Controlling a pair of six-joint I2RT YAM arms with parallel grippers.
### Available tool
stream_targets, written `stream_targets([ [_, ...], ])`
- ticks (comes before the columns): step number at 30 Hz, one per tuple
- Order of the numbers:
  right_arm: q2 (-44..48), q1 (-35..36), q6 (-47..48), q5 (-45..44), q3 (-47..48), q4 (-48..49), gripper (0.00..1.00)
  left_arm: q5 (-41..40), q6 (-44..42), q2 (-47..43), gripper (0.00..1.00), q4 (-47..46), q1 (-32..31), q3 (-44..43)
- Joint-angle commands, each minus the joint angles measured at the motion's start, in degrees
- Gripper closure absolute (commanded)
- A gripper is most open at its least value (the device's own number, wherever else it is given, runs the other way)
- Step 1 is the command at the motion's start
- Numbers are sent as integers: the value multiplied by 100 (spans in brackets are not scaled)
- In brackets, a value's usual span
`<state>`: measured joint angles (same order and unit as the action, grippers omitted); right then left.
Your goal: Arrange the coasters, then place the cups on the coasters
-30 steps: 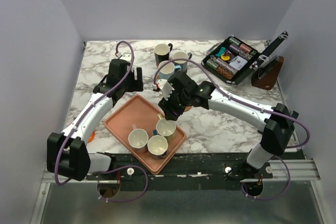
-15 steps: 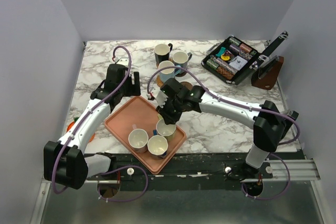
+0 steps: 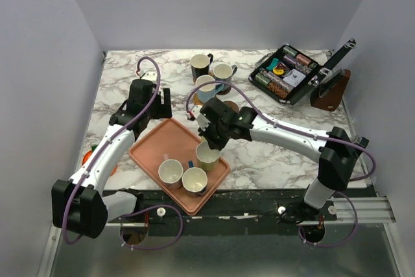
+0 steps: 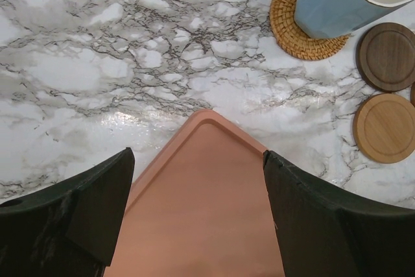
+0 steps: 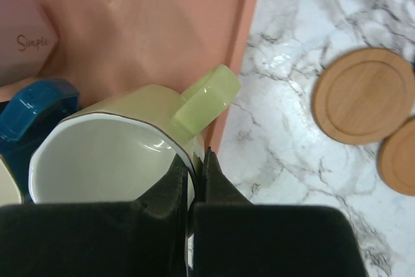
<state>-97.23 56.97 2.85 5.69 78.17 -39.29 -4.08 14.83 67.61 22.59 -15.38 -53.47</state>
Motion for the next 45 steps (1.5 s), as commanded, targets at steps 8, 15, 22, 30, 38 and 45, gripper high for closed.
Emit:
stream_targets([
  [8, 820, -536, -1286, -1624, 479, -87, 99, -559, -103, -275, 11, -44, 35, -58],
  [15, 943, -1512, -2156, -1958, 497, -237, 99, -805, -182, -196, 8, -194, 35, -163],
  [22, 426, -2049, -2420, -1976, 997, -272, 99, -998, -288, -56, 8, -211, 52, -286],
  [30, -462, -2357, -2483, -1958, 1727, -343, 99, -964, -253, 50, 6, -395, 79, -295],
  [38, -1253, -2383, -2281, -2177, 2491, -588, 99, -858, -288, 375, 6, -457, 105, -515],
  [45, -1843, -2454, -2263, -2371, 3142, -940, 99, -823, -349, 586, 6, -501, 131, -629],
])
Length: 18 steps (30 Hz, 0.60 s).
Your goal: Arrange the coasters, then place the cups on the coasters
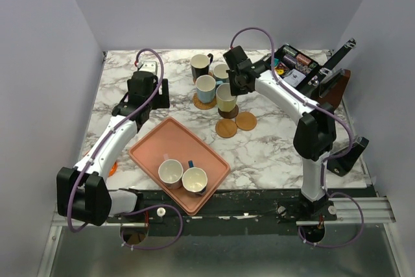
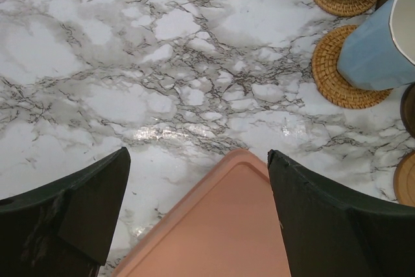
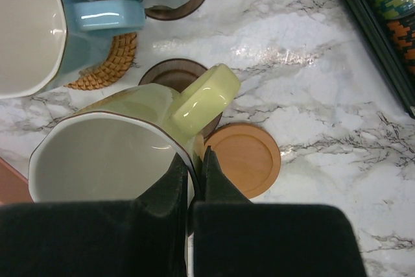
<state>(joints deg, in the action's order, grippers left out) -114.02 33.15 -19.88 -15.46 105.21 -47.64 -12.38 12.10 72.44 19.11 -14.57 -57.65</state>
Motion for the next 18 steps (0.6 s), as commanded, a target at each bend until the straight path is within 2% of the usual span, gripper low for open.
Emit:
stream_targets([
  [1, -208, -80, 19, -264, 483, -114, 99, 8, -85, 112, 6, -154, 59, -220],
  [18, -543, -168, -60, -194, 527, -106, 99, 175, -164, 358, 6, -162, 130, -361],
])
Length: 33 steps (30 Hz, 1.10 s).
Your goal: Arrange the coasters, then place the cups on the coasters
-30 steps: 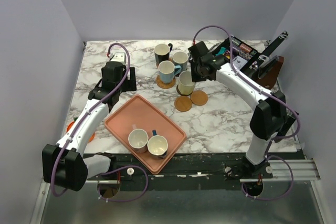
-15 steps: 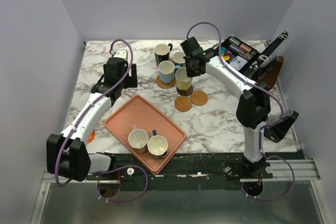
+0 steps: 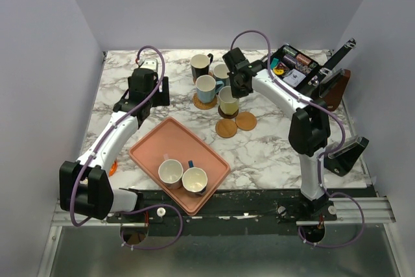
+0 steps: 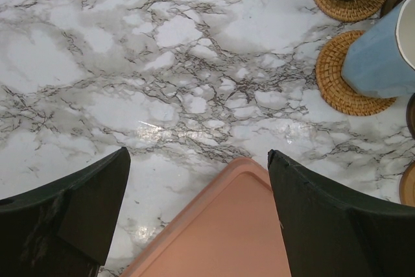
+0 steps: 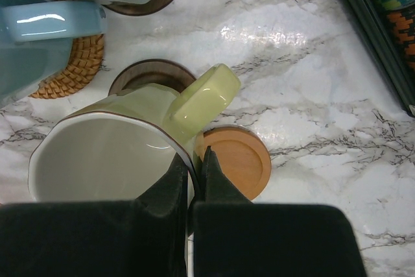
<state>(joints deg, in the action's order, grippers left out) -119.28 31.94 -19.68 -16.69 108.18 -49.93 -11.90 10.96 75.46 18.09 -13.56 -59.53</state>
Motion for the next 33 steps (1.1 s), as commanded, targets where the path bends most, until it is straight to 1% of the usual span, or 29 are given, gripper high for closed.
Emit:
stream_targets([
  [1, -25, -57, -80, -63, 230, 141, 99, 127, -59, 56, 5, -68, 29, -165],
  [16, -121, -153, -141, 148, 142, 265, 99, 188, -94, 127, 6, -60, 64, -200],
  [22, -174, -180, -203, 403, 133, 291, 99, 241, -94, 179, 6, -60, 64, -217],
  [33, -262, -215, -141, 368, 142, 318, 99, 241, -85, 188, 6, -60, 64, -217],
])
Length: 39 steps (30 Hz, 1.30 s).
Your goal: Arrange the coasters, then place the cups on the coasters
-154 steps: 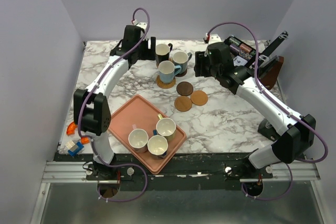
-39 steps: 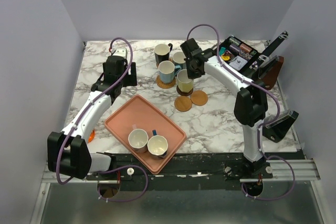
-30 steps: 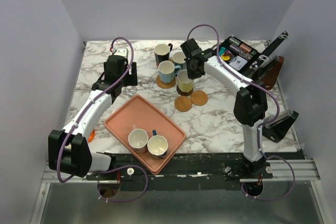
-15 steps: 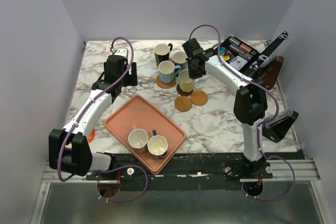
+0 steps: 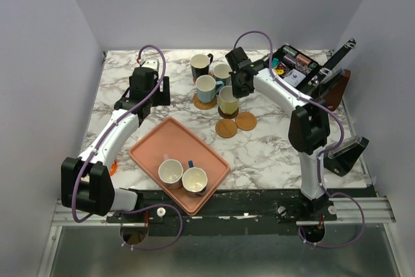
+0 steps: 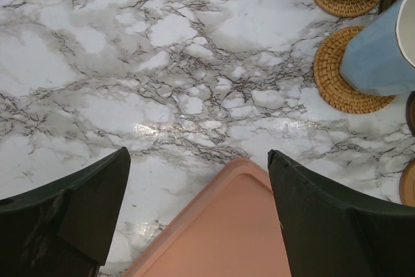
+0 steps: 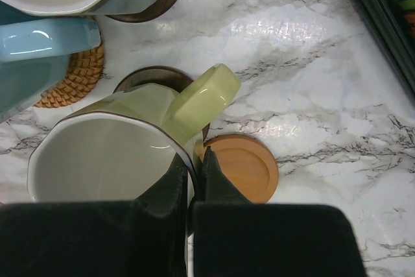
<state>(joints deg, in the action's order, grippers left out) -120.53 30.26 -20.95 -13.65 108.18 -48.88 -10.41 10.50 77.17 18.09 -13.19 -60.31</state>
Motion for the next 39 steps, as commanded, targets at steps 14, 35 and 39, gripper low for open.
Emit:
stream_targets([
  [14, 108, -126, -76, 292, 326, 107, 21, 92, -66, -26, 5, -24, 36, -130],
  [35, 1902, -600, 249, 908, -1519, 1970, 15, 1955, 1701, -2028, 15, 3454, 18, 309],
  [39, 1875, -609, 311, 995, -1651, 2067, 16, 2298, 1543, -2626, 17, 4578, 10, 327],
])
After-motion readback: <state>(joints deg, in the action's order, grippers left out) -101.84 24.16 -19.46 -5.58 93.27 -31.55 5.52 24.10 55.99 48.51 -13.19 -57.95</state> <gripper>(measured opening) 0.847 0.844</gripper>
